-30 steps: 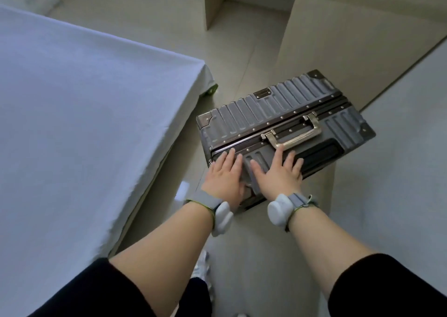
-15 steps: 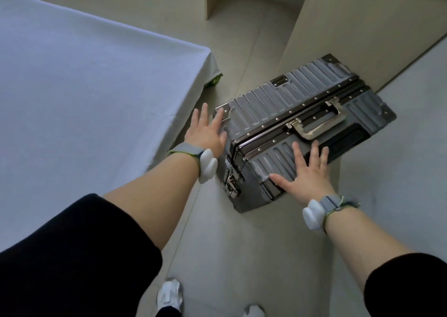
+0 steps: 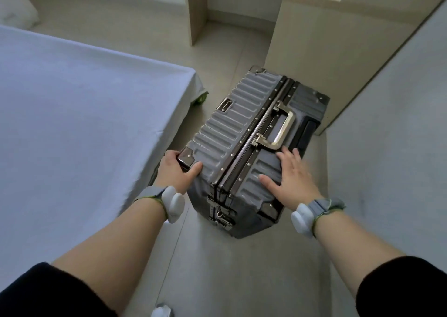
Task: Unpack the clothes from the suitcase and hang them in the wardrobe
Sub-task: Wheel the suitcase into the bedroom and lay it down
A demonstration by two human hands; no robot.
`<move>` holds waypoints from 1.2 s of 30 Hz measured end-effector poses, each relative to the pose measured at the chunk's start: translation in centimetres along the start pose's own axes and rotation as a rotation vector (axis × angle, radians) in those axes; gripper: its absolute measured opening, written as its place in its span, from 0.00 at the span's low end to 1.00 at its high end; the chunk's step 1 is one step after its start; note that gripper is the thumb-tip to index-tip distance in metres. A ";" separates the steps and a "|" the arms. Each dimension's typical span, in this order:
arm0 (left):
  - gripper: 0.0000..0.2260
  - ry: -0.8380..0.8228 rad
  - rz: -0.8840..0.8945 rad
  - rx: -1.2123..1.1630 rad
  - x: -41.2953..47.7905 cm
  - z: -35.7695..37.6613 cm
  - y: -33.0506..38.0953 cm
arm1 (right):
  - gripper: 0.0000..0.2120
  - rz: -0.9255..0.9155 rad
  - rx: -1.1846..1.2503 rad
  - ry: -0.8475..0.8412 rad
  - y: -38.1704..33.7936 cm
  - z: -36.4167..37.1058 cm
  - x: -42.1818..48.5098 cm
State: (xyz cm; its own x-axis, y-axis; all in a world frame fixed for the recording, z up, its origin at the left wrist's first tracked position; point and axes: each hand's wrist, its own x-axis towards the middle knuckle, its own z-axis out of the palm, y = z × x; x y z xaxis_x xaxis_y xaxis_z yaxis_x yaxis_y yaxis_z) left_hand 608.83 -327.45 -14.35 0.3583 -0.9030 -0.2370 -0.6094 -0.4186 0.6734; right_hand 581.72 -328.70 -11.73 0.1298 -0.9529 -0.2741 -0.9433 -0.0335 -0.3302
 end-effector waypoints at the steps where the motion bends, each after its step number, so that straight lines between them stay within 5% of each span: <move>1: 0.29 0.011 -0.025 0.002 -0.9 -0.1 -0.3 | 0.37 0.032 0.062 0.061 -0.6 -0.2 0.2; 4: 0.29 -0.009 -0.106 0.062 -2.6 -0.7 -1.1 | 0.33 0.082 0.194 0.207 -2.9 -1.0 1.1; 11: 0.30 -0.155 -0.025 -0.030 -3.3 -2.1 -3.4 | 0.20 0.419 0.542 0.145 -8.5 -1.2 5.6; 18: 0.25 -0.178 0.085 -0.241 -4.3 -1.1 -7.6 | 0.10 0.310 0.496 0.203 -11.4 -0.4 7.4; 21: 0.31 -0.245 0.130 -0.303 -4.3 0.7 -10.3 | 0.13 0.218 0.423 0.249 -11.7 0.8 7.8; 26: 0.32 -0.055 0.349 -0.437 -3.0 3.0 -11.5 | 0.14 0.063 0.371 0.255 -12.2 2.8 7.9; 36: 0.23 0.086 0.421 -0.587 -1.2 4.1 -12.6 | 0.15 -0.076 0.548 0.298 -11.3 2.4 8.6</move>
State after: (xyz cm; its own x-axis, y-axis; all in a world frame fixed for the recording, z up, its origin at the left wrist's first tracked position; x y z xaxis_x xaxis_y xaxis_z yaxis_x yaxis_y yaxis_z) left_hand 613.14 -321.49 -25.42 0.2465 -0.9550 0.1647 -0.2365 0.1055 0.9659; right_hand 594.21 -335.81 -12.57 0.0252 -0.9997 0.0061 -0.6311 -0.0206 -0.7754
